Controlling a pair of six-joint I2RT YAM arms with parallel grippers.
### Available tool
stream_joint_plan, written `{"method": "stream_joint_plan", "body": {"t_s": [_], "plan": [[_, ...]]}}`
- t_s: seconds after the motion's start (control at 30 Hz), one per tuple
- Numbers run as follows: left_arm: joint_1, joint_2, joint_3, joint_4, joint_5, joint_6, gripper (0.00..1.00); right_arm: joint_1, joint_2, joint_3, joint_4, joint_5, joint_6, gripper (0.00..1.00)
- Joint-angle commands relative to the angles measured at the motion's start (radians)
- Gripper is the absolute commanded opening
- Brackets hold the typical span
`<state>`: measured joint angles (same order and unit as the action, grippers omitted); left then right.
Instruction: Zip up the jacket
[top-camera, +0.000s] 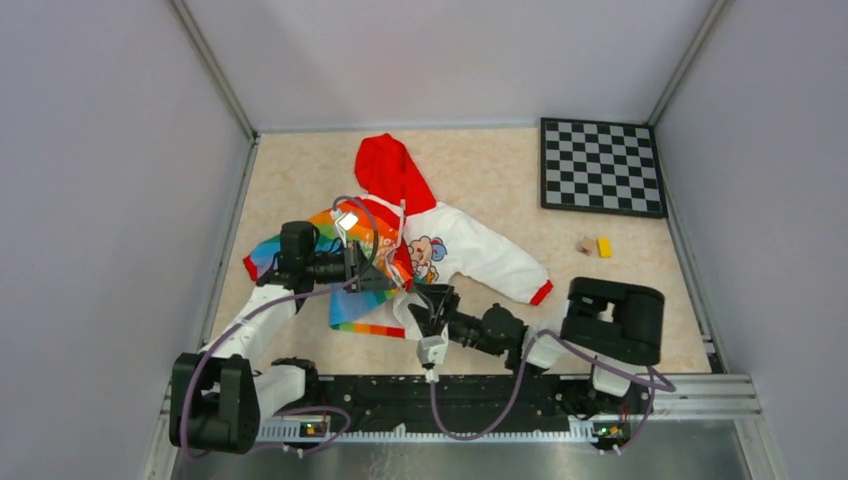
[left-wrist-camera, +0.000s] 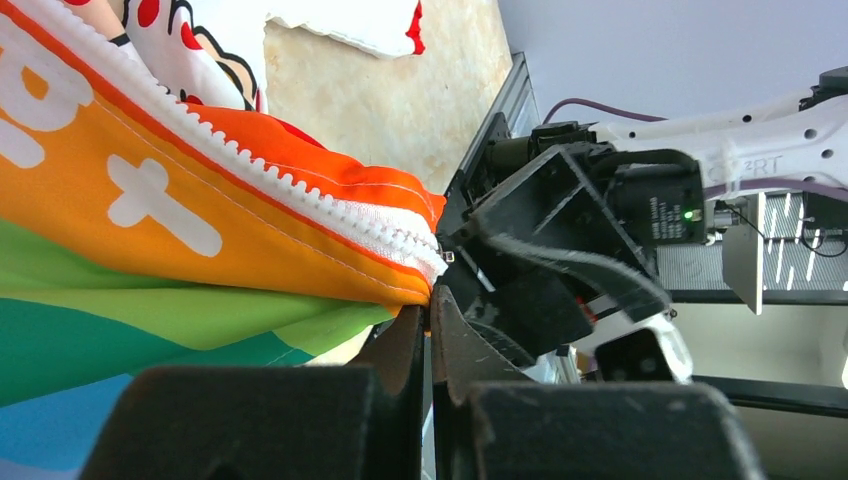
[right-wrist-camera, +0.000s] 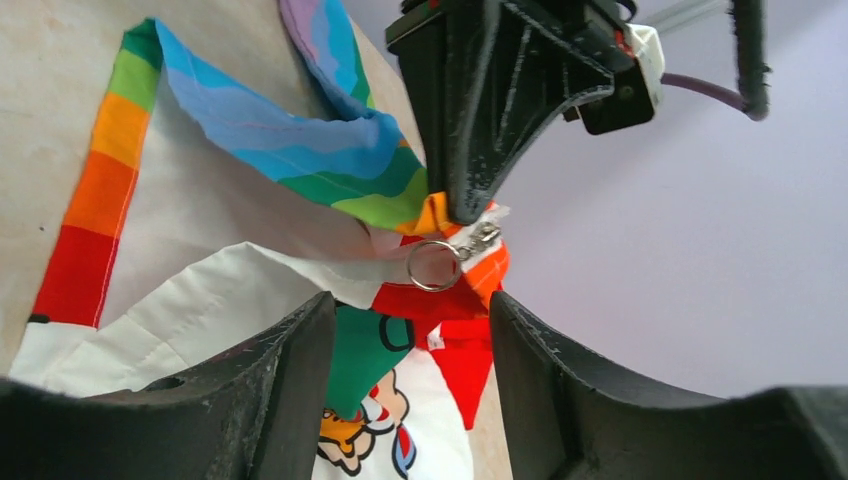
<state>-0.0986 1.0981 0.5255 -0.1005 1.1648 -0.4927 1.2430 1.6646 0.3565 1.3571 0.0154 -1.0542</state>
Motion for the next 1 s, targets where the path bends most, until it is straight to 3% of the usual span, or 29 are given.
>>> {"method": "stream_joint_plan", "body": {"t_s": [0.0,0.47,0.7,0.97], "plan": [[0.005,-0.004,0.013,0.024,0.045,0.002,0.0,0.035,0.126,0.061,0.366,0.068,-0.181,0.56],[0.005,-0.006,0.002,0.064,0.069,-0.027,0.0,0.045,0.212,0.141,0.367,0.116,-0.221,0.57],[0.005,-0.001,0.001,0.071,0.073,-0.03,0.0,0.045,0.226,0.157,0.366,0.147,-0.226,0.66],[0.005,-0.009,-0.007,0.072,0.07,-0.032,0.0,0.042,0.208,0.17,0.367,0.161,-0.197,0.67]]}}
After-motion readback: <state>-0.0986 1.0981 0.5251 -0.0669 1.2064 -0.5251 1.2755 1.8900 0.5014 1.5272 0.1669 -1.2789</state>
